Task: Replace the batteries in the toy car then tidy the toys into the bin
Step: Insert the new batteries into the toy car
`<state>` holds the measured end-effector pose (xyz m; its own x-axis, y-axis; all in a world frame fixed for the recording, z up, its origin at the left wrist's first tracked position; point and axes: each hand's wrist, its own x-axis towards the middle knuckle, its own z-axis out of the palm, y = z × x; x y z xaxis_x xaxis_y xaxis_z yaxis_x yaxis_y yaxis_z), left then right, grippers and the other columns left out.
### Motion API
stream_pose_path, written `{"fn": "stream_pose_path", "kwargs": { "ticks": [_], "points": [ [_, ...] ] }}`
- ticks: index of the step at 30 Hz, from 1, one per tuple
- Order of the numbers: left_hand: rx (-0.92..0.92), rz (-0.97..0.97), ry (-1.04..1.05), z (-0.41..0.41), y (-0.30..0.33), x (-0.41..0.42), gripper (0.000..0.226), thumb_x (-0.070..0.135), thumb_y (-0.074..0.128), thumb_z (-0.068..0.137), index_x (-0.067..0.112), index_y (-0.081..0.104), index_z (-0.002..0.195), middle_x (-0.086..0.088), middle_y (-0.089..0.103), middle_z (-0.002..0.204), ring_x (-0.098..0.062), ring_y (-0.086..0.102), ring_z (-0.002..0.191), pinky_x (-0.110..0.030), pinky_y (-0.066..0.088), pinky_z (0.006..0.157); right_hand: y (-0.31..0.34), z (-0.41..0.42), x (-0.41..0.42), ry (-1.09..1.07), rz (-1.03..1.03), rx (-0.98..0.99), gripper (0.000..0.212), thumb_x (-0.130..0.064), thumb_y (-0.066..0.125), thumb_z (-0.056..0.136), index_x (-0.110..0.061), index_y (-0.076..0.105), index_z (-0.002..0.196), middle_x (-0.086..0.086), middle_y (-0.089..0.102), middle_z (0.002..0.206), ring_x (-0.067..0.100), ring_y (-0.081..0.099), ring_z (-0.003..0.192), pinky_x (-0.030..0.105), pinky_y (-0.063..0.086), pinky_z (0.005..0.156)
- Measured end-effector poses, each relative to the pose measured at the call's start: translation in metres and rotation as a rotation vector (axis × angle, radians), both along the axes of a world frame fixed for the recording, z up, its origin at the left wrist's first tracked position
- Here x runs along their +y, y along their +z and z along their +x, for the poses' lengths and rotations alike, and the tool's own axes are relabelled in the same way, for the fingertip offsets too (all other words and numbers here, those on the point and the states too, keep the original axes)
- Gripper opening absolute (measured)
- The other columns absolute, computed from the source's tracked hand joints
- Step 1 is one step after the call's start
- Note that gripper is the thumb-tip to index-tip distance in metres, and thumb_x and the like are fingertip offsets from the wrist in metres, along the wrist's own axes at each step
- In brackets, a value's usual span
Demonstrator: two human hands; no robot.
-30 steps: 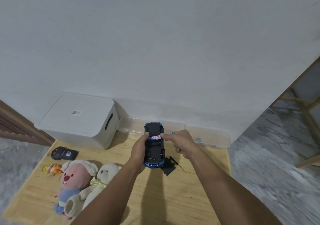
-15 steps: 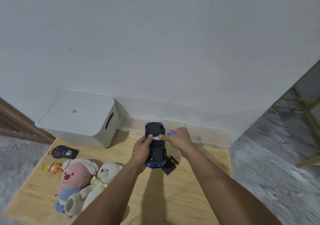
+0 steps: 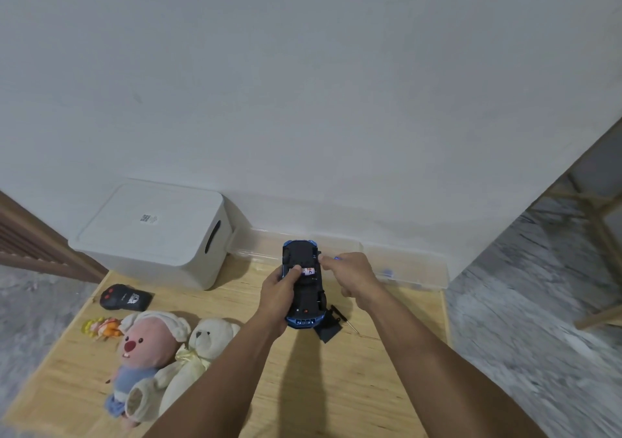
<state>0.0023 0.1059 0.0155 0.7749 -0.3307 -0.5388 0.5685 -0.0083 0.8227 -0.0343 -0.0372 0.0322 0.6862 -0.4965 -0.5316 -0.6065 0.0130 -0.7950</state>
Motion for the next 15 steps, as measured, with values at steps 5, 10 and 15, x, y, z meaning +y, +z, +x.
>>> {"fn": "stream_pose_path", "kwargs": {
  "ticks": [5,10,15],
  "points": [
    [0.109,-0.051,0.018,0.007,0.003,0.003,0.028,0.024,0.042,0.097,0.007,0.063,0.104,-0.015,0.07,0.083,-0.034,0.066,0.072,-0.041,0.054,0.07,0.014,-0.007,-0.011,0.035,0.217,-0.02,0.031,-0.015,0.041,0.092,-0.002,0.068,0.101,-0.001,0.039,0.065,0.011,0.031,0.053,0.025,0.023,0.046],
    [0.018,-0.161,-0.033,0.007,0.005,0.005,0.037,0.018,0.034,0.101,0.038,0.061,0.115,-0.004,0.076,0.089,-0.027,0.068,0.08,-0.041,0.056,0.073,0.024,-0.009,-0.01,0.23,0.028,-0.001,0.013,-0.01,0.053,0.089,-0.016,0.059,0.099,0.001,0.061,0.084,0.011,0.046,0.071,0.023,0.031,0.054],
    [-0.031,-0.189,-0.083,0.006,0.006,0.005,0.043,0.02,0.026,0.105,0.042,0.047,0.137,-0.003,0.073,0.11,-0.026,0.07,0.097,-0.041,0.055,0.08,0.017,-0.005,0.001,0.257,-0.168,-0.17,0.011,-0.028,0.071,0.083,-0.018,0.069,0.079,-0.004,0.069,0.07,0.012,0.064,0.076,0.03,0.049,0.072]
  ]
}}
